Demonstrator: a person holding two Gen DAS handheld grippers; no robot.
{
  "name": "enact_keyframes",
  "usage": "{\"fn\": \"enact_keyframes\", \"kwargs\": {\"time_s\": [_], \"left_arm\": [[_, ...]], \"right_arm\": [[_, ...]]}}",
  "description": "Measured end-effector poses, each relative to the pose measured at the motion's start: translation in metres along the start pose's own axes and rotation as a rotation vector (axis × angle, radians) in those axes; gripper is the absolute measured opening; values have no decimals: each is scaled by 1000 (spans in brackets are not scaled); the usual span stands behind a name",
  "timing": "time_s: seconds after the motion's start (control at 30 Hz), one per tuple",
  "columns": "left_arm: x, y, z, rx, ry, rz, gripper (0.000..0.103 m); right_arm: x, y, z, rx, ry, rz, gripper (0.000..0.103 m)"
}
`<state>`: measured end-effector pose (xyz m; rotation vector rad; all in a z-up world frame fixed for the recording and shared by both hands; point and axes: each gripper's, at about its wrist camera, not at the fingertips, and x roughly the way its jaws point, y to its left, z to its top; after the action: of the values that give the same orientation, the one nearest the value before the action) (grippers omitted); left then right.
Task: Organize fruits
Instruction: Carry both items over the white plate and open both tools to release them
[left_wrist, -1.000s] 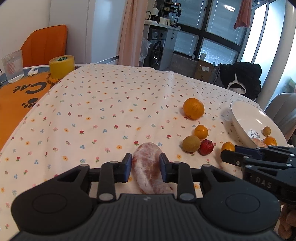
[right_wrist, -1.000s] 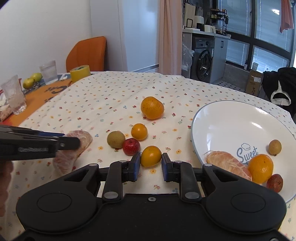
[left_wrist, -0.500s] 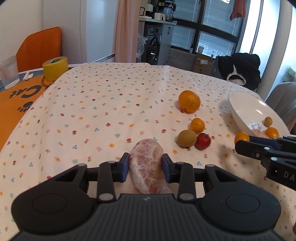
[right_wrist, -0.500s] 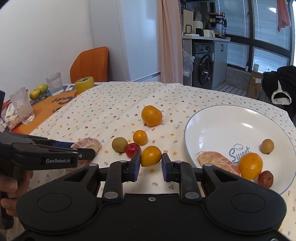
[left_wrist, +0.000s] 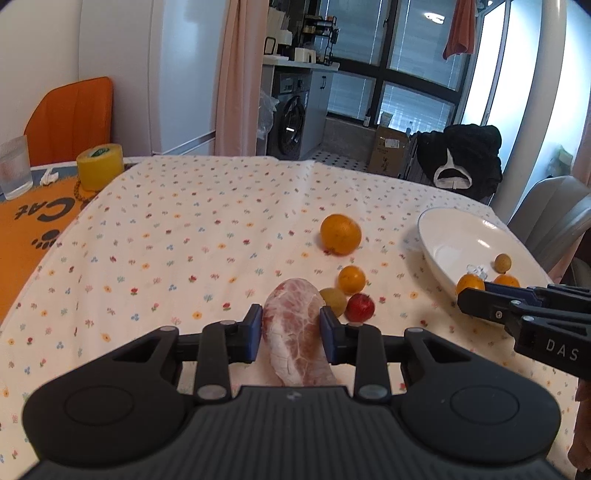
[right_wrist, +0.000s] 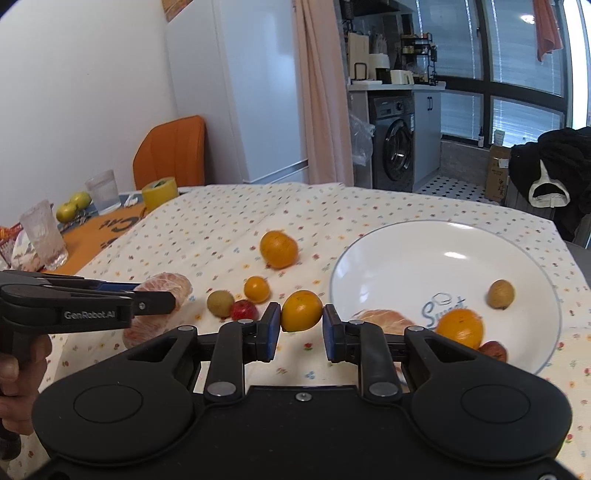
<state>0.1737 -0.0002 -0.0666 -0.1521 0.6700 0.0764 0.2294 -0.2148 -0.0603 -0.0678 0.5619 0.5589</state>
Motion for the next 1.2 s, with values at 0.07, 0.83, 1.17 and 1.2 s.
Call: {"fn": "enact_keyframes", "kwargs": {"time_s": [0.07, 0.83, 1.17, 1.2], "left_arm": [[-3, -5, 5, 10, -12, -8, 31], [23, -85, 33, 134, -49, -152, 30], [46, -108, 39, 170, -29, -171, 30], [48, -109, 39, 170, -27, -173, 30]], "right_arm": [[-4, -6, 1, 7, -10, -11, 23], [-33, -98, -11, 127, -45, -194, 23], [-31, -121, -22, 177, -46, -224, 29], [-30, -123, -23, 179, -47, -227, 29]]}}
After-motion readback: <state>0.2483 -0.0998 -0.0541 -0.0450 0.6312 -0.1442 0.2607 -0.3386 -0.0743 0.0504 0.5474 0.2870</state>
